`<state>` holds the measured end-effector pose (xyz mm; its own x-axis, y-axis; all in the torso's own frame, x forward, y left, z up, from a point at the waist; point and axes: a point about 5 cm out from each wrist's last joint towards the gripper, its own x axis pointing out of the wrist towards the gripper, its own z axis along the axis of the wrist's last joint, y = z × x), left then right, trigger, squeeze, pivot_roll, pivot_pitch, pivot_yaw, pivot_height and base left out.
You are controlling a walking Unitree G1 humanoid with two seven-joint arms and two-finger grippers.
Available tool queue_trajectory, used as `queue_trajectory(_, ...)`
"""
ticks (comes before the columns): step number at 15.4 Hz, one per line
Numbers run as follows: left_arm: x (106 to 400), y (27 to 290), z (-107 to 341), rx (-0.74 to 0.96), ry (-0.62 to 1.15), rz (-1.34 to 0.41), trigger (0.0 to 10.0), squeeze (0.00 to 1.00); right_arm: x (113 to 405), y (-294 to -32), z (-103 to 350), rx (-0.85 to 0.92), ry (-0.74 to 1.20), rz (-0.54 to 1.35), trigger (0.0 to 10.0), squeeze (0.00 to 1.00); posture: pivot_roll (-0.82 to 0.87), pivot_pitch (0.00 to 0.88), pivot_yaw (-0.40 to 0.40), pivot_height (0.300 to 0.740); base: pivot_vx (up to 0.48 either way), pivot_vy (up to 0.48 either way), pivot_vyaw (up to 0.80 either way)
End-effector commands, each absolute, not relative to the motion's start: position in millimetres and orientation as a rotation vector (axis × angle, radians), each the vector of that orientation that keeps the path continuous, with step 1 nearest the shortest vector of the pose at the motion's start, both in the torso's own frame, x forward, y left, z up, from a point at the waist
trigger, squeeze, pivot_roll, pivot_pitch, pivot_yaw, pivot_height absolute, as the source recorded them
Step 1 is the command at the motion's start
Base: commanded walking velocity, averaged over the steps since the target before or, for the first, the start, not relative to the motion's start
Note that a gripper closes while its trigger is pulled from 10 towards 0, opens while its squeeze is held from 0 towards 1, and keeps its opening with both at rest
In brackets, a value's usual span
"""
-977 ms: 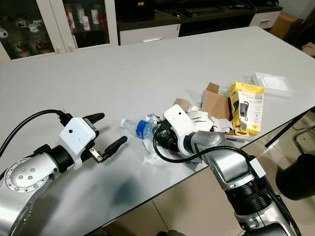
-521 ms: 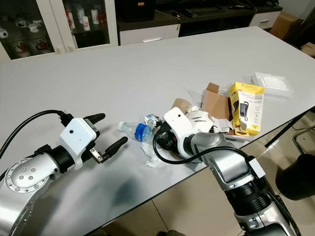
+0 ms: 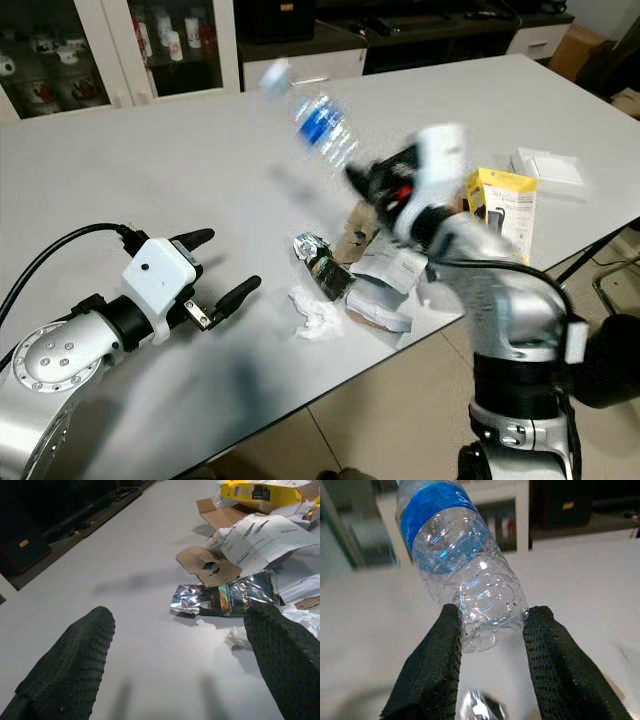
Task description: Picking trash to rubbish bin
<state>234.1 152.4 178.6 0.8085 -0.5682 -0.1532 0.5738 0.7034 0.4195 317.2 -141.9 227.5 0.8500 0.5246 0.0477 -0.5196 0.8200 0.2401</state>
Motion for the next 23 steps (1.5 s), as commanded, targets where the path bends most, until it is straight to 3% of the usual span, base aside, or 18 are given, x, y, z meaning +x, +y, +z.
queue_trajectory(1, 232, 151, 180, 0.476, -0.003, -0.636, 10.0, 0.0, 315, -150, 237, 0.313, -0.056, 0.534, 0.0, 0.0, 0.05, 0.067, -0.116, 0.74, 0.0, 0.0, 0.0)
queue_trajectory(3, 237, 148, 180, 0.436, -0.003, -0.594, 10.0, 0.0, 311, -157, 234, 0.272, -0.061, 0.477, 0.0, 0.0, 0.05, 0.059, -0.116, 0.74, 0.0, 0.0, 0.0)
queue_trajectory(4, 241, 145, 176, 0.386, 0.002, -0.54, 10.0, 0.0, 308, -158, 226, 0.144, -0.036, 0.421, 3.5, 0.0, 0.05, 0.056, -0.112, 0.74, 0.0, 0.0, 0.0)
queue_trajectory(5, 243, 145, 173, 0.366, 0.021, -0.523, 10.0, 0.0, 306, -157, 222, 0.088, -0.015, 0.409, 8.2, 0.0, 0.05, 0.056, -0.108, 0.74, 0.0, 0.0, 0.0)
queue_trajectory(6, 246, 144, 168, 0.348, 0.046, -0.497, 10.0, 0.0, 304, -154, 217, 0.038, 0.012, 0.396, 10.0, 0.0, 0.04, 0.05, -0.106, 0.74, 0.0, 0.0, 0.0)
queue_trajectory(8, 255, 143, 166, 0.324, 0.059, -0.449, 10.0, 0.0, 302, -153, 212, -0.081, 0.08, 0.347, 10.0, 0.0, 0.03, 0.054, -0.109, 0.74, 0.0, 0.0, -0.26)
queue_trajectory(10, 258, 142, 167, 0.332, 0.058, -0.441, 10.0, 0.0, 299, -154, 214, -0.084, 0.079, 0.332, 10.0, 0.0, 0.02, 0.056, -0.107, 0.74, 0.0, 0.0, -0.8)
queue_trajectory(16, 251, 134, 173, 0.397, 0.011, -0.614, 10.0, 0.0, 286, -167, 201, -0.148, 0.172, 0.3, 10.0, 0.0, 0.02, 0.064, -0.104, 0.74, 0.0, 0.0, -0.8)
queue_trajectory(19, 252, 147, 169, 0.427, 0.051, -0.58, 10.0, 0.0, 271, -176, 177, -0.123, 0.262, 0.284, 10.0, 0.0, 0.02, 0.066, -0.101, 0.74, 0.0, 0.0, -0.8)
queue_trajectory(23, 243, 168, 157, 0.343, 0.188, -0.495, 10.0, 0.0, 264, -180, 175, -0.108, 0.266, 0.299, 10.0, 0.0, 0.01, 0.067, -0.095, 0.74, 0.0, 0.0, -0.8)
